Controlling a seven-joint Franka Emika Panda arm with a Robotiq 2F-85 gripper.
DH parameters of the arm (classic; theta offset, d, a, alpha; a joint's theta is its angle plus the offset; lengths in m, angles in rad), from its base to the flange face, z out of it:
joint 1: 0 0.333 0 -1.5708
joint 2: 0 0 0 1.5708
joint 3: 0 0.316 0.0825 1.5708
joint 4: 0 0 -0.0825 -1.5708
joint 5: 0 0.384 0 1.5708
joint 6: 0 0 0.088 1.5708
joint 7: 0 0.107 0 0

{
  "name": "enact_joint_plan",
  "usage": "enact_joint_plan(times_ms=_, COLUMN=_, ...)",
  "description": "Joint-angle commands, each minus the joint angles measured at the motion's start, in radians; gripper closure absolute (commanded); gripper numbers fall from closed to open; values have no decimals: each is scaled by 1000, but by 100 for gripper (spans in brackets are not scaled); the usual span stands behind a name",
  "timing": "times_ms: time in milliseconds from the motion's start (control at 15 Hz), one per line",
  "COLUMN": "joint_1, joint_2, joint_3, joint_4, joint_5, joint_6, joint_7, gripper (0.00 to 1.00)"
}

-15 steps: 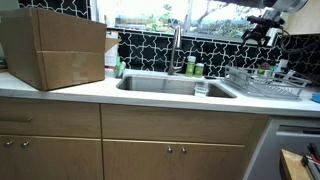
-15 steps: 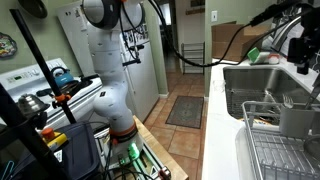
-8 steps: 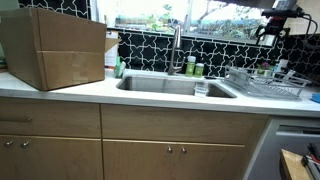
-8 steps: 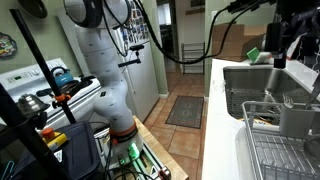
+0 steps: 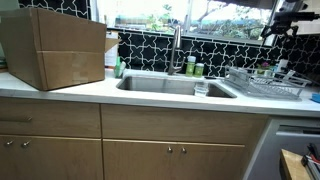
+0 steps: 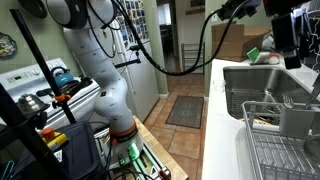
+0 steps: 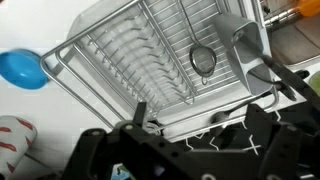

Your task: Move the spoon to the top part of the utensil drying rack

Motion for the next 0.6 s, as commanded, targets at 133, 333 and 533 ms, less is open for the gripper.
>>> enact_joint_plan(times_ms=133, joint_1=-15, joint_2=-46, joint_3=11, joint_4=-78, joint_5=-21, joint_6=140, joint_7=-92, gripper=0)
enact_joint_plan(times_ms=333, joint_1=-19, joint_2=-71, joint_3=13, joint_4=-110, joint_5=-24, joint_6=164, joint_7=-116, gripper=0)
enact_joint_plan(times_ms=533, joint_1=-19, joint_2=-74, joint_3=14, joint_4=-111, joint_5=-24, joint_6=164, joint_7=-118, gripper=0)
